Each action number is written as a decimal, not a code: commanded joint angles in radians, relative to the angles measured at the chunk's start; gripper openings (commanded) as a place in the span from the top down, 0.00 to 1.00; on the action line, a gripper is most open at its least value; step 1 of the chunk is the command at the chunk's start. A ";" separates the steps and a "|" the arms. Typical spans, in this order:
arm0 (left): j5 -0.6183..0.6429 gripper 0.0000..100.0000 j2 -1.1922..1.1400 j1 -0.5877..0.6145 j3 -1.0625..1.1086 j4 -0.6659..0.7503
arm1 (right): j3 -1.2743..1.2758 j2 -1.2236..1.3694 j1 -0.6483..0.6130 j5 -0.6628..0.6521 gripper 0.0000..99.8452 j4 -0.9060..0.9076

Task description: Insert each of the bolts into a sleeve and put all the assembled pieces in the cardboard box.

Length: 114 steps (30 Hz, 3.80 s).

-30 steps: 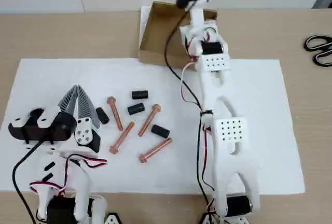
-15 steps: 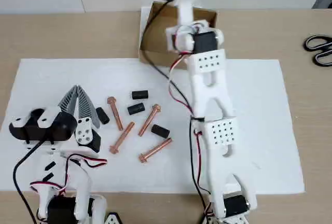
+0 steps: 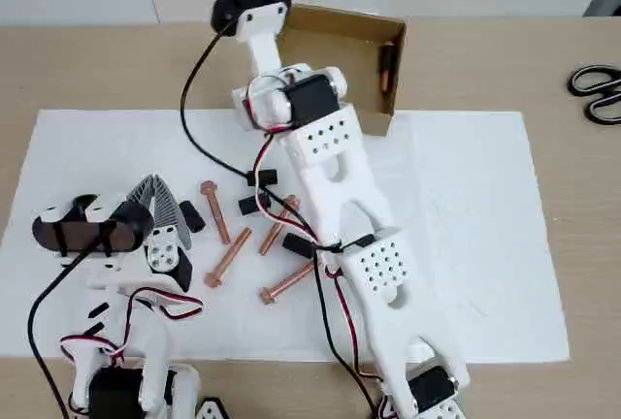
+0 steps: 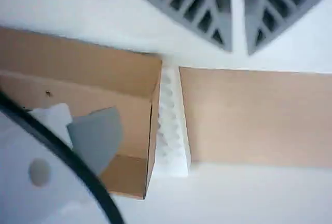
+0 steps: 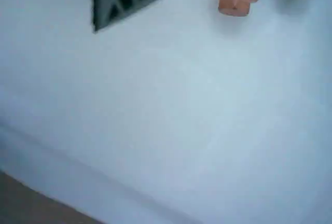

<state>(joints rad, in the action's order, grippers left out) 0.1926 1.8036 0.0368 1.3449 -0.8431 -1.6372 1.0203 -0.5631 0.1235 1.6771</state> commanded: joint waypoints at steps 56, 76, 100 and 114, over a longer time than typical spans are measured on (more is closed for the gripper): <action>-0.005 0.99 0.012 0.000 -0.030 -0.008 | -0.040 -0.618 -0.071 -0.009 0.77 0.021; -0.005 0.99 0.011 0.000 -0.025 -0.008 | 0.608 -0.955 -0.142 -0.054 0.77 0.018; -0.175 0.99 0.008 0.112 -0.041 -0.163 | 1.028 -0.700 -0.059 -0.061 0.77 0.005; -0.173 0.99 0.008 0.345 -0.047 -0.322 | 1.022 -0.529 -0.031 -0.235 0.77 0.016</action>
<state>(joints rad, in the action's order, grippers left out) 0.0207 1.8036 0.3744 1.3449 -1.1316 -0.6076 0.4987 -0.5984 -0.0821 1.6847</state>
